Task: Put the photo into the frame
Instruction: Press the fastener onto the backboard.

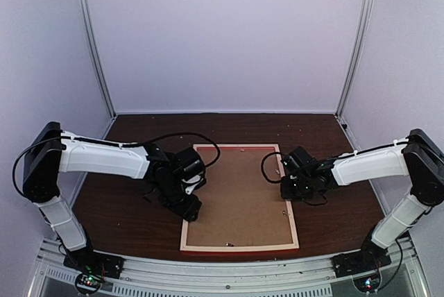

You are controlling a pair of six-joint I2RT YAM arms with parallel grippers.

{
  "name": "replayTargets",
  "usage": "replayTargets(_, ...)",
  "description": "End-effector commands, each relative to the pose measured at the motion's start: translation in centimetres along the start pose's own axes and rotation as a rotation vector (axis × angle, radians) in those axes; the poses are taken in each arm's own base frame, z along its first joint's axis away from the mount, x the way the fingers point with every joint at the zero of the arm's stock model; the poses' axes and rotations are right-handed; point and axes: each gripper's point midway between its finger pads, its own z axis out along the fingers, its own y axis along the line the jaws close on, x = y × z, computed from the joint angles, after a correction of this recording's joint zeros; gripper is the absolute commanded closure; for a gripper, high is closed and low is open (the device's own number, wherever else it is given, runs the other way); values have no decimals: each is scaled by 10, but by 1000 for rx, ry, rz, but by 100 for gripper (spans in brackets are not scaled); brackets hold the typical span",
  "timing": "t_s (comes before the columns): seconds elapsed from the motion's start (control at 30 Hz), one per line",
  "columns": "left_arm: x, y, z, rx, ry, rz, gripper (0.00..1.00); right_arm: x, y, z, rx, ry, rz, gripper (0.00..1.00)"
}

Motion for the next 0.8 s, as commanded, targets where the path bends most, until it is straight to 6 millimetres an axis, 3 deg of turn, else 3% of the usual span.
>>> replayTargets(0.0,-23,-4,-20,49,-84,6,31,30,-11,10,38,107,-13,100)
replayTargets(0.43,-62,34,-11,58,-78,-126,27,27,-9,8,41,106,-15,100)
replayTargets(0.63,-79,57,-2,31,-69,-170,36,28,-7,6,39,104,-16,100)
replayTargets(0.77,-86,62,6,47,-55,-181,45,30,-7,6,39,107,-15,100)
